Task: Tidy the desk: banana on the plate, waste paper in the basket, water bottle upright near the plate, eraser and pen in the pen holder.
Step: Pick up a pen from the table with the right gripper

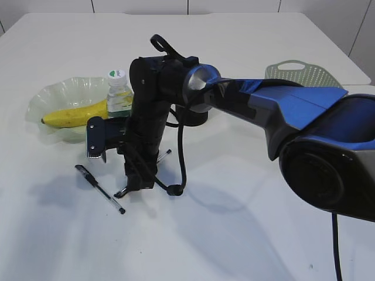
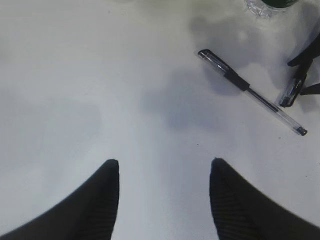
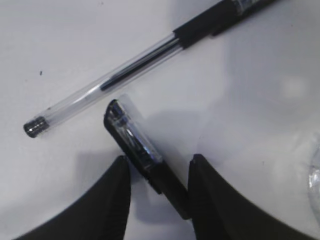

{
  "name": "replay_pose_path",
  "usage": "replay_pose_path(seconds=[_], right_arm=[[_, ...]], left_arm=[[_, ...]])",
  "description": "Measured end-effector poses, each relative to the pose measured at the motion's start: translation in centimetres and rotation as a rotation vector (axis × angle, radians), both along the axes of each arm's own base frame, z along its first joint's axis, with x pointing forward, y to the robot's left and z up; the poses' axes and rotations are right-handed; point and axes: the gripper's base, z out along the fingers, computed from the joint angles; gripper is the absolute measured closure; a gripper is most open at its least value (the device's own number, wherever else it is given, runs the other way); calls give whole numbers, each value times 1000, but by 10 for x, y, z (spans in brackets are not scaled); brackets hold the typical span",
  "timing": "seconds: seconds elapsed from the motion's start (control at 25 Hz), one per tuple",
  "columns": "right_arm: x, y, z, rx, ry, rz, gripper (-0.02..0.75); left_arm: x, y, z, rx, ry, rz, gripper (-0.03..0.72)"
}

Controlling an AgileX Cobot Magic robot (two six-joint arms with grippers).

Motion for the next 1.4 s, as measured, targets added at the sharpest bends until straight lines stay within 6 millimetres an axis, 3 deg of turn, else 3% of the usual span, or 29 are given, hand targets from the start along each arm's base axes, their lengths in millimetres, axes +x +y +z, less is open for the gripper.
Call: replay_pose_path(seconds=[0.16, 0.28, 1.4], right_arm=[[-2, -1, 0, -11, 16, 5, 527], [-2, -2, 0, -16, 23, 5, 540], [-2, -3, -1, -64, 10, -46, 524]], left_arm=[[0, 0, 0, 1, 0, -1, 286], [0, 0, 0, 1, 0, -1, 292], [0, 0, 0, 1, 0, -1, 300]])
